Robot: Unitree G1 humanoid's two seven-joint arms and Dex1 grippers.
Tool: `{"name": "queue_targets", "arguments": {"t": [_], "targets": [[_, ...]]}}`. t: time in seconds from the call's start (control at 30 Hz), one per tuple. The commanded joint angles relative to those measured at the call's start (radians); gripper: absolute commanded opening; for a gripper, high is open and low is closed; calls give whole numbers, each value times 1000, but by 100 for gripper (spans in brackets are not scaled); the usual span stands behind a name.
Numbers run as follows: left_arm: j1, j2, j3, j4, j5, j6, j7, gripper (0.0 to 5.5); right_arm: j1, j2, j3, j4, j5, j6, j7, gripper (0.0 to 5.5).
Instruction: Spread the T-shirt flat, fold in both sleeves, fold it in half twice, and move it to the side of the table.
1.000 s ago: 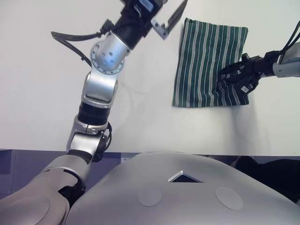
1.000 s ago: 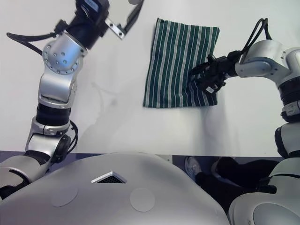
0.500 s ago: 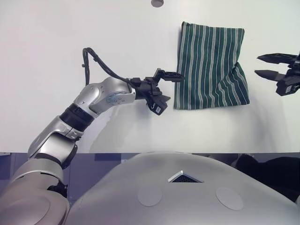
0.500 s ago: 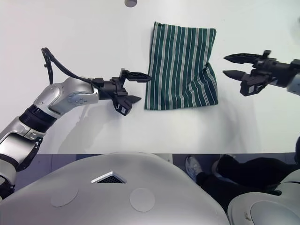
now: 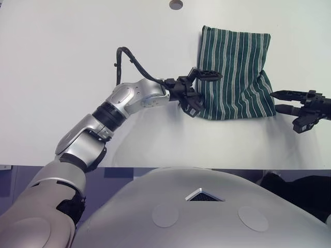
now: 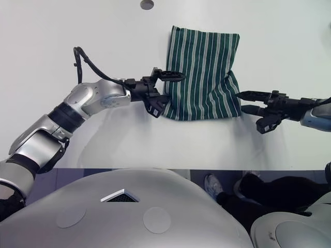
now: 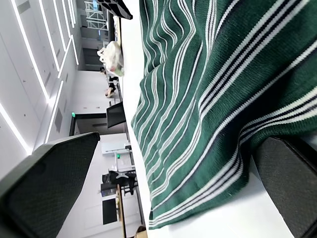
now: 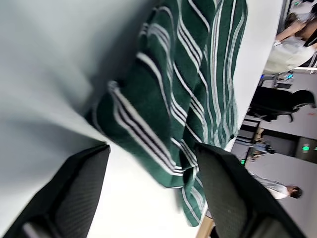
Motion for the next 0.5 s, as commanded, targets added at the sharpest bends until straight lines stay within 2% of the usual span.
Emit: {"name": "queue_targets", "arguments": {"t": [0.03, 0.17, 0.27, 0.5], "targets": [[59, 11, -110, 135, 95, 16, -77, 540, -18, 43, 75, 17, -53, 33, -30, 317], [69, 0, -165, 225, 108, 35, -142, 540, -17, 66, 125, 41, -50, 48, -47, 317], [48, -38, -174, 271, 106, 48, -130, 480, -15, 73, 148, 41, -42, 49, -62, 321], [44, -60, -192, 326, 78, 43, -187, 329, -2, 108, 170, 57, 12, 56, -40, 180]]}}
